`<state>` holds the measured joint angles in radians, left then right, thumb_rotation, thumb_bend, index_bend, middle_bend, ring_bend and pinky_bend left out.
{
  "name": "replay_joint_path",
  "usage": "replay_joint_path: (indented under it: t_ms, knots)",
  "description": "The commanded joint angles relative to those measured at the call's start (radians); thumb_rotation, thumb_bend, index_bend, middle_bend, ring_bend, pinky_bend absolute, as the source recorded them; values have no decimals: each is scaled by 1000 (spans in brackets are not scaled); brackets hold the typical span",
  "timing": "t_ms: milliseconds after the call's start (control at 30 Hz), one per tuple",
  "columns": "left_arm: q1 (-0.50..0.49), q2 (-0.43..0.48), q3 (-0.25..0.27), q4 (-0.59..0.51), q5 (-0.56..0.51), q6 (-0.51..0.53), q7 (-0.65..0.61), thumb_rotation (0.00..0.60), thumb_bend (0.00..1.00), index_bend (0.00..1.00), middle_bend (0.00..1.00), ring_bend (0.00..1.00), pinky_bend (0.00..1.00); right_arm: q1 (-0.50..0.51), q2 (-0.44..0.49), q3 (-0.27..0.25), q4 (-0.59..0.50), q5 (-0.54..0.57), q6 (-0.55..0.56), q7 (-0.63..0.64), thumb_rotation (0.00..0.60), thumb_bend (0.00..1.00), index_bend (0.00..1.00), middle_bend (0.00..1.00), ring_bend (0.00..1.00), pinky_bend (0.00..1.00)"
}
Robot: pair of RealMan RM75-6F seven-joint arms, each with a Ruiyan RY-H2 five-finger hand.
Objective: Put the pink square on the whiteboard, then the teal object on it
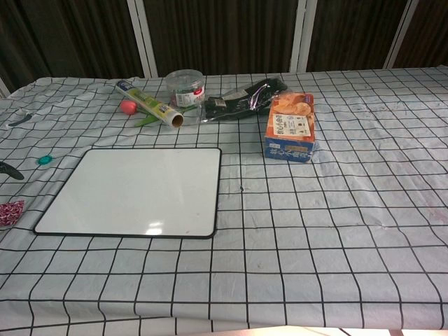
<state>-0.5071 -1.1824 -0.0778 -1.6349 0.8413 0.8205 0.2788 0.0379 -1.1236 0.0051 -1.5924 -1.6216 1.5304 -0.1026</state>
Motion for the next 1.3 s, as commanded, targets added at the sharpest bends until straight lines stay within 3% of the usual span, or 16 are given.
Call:
replay_joint_path:
  t_ms: [33, 667, 1000, 1300]
  knots:
    - [-3, -14, 12, 11, -3, 16, 13, 600, 313, 157, 0, 0, 64, 1, 1, 0, -2, -1, 0, 1, 600, 255, 0, 0, 0, 0]
    - [-32, -112, 62, 102, -97, 94, 139, 600, 312, 186, 0, 0, 63, 3, 3, -2, -1, -8, 2, 5, 600, 256, 0, 0, 0, 0]
    - [-38, -132, 64, 127, -114, 81, 136, 600, 310, 207, 0, 0, 64, 1, 6, -3, 0, -9, 5, 11, 600, 255, 0, 0, 0, 0]
    - [-32, -145, 59, 148, -89, 89, 116, 600, 308, 349, 1, 0, 83, 1, 6, -3, 0, -8, 5, 10, 600, 255, 0, 0, 0, 0]
